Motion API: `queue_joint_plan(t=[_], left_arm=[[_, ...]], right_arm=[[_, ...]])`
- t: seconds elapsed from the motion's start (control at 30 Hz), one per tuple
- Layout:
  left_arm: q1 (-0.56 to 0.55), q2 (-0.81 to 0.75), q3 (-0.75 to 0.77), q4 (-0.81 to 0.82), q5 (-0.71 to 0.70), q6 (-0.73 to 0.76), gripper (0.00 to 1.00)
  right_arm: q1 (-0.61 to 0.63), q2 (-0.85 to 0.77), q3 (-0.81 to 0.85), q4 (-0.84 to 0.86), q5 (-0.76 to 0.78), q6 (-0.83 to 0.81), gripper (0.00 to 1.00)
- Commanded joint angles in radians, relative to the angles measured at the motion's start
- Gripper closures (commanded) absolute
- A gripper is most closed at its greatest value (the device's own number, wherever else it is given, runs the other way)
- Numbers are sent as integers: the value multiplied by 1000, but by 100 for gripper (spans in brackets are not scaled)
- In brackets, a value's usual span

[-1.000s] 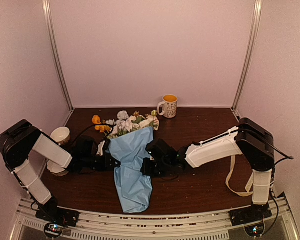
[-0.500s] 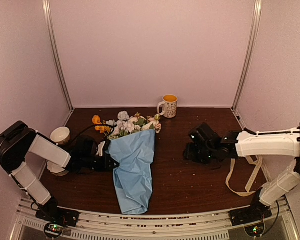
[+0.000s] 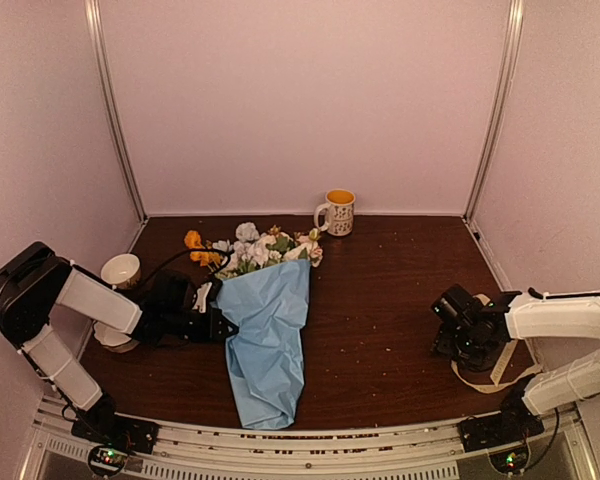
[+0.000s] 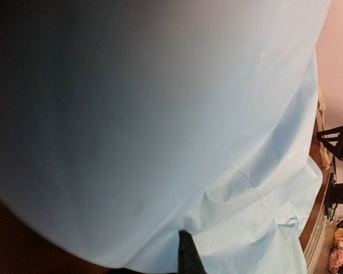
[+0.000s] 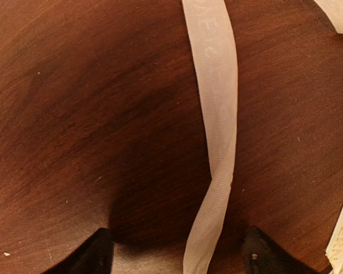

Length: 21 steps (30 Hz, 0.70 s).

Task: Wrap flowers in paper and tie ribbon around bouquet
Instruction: Pick up the ribbon from the corner of the board.

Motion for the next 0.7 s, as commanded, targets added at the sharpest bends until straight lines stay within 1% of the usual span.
queue_joint_plan(t=[0.0, 0.07, 0.1, 0.13, 0.17, 0.2, 0.27, 0.33, 0.4, 0.47, 0.53, 0.6, 0.67], left_arm=[[-3, -15, 14, -32, -6, 21, 100], [-4, -21, 14, -40, -8, 26, 100], [-3, -24, 14, -44, -10, 28, 100], [-3, -27, 12, -47, -12, 31, 100], [-4, -29, 14, -52, -13, 33, 100], [-3, -31, 15, -57, -15, 36, 100], [-4, -34, 19, -70, -16, 41, 100], [-4, -39, 20, -76, -18, 43, 100], [-3, -45, 19, -83, -22, 46, 100], [-4, -51, 17, -91, -28, 51, 100], [-3, -54, 17, -99, -36, 54, 100], [-5, -54, 17, -101, -39, 56, 100], [-4, -52, 20, -98, -40, 53, 100]], right_arm=[[-27, 29, -35, 116, -106, 29, 39], [-27, 40, -33, 154, -146, 9, 63], [-27, 38, -30, 178, -166, -5, 81], [-28, 31, -24, 201, -184, -21, 97], [-28, 18, -4, 213, -199, -45, 100], [-28, 2, 28, 210, -204, -74, 100], [-29, -45, 155, 144, -172, -174, 100], [-29, -103, 357, 25, -123, -293, 100], [-28, -175, 609, -25, -125, -422, 100], [-27, -262, 783, 25, -193, -532, 100], [-26, -358, 873, 135, -238, -588, 100], [-26, -458, 892, 259, -259, -600, 100], [-27, -531, 876, 378, -294, -586, 100]])
